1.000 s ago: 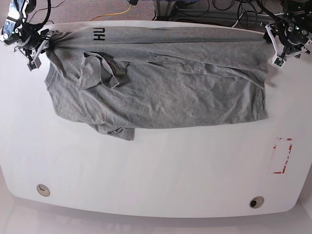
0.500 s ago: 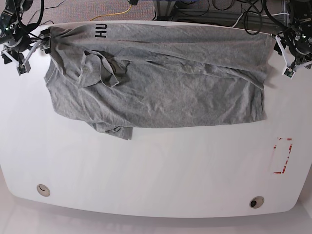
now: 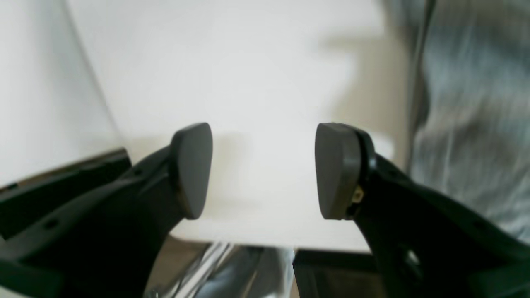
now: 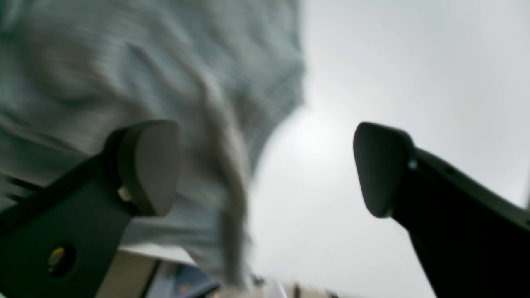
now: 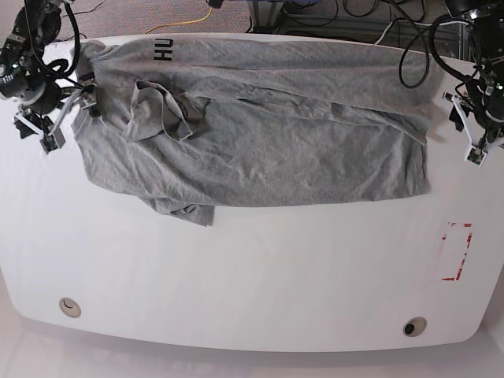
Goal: Layout the t-shirt on the table in an organized manner, then fold the t-shirt properly
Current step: 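Open both grippers, releasing the shirt edge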
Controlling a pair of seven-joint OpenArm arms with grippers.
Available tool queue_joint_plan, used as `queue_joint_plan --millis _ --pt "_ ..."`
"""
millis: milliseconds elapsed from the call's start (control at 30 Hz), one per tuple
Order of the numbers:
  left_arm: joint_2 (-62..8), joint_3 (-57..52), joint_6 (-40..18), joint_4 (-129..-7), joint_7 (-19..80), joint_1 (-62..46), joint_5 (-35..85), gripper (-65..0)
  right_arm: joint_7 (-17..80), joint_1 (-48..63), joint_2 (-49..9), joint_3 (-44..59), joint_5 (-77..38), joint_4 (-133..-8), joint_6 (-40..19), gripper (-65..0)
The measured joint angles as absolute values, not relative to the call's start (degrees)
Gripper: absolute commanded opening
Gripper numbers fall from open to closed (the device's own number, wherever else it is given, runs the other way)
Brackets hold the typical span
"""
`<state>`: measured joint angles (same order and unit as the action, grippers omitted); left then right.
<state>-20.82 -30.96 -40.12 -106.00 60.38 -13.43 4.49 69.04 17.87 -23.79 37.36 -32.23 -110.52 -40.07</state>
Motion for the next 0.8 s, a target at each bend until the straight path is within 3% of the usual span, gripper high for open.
queue_joint_plan --millis 800 --pt "-20.56 -30.44 -40.12 -104.33 60.42 -7.70 4.45 -28.2 72.60 21.28 -9.63 34.85 -32.82 -110.48 -39.94 -2.2"
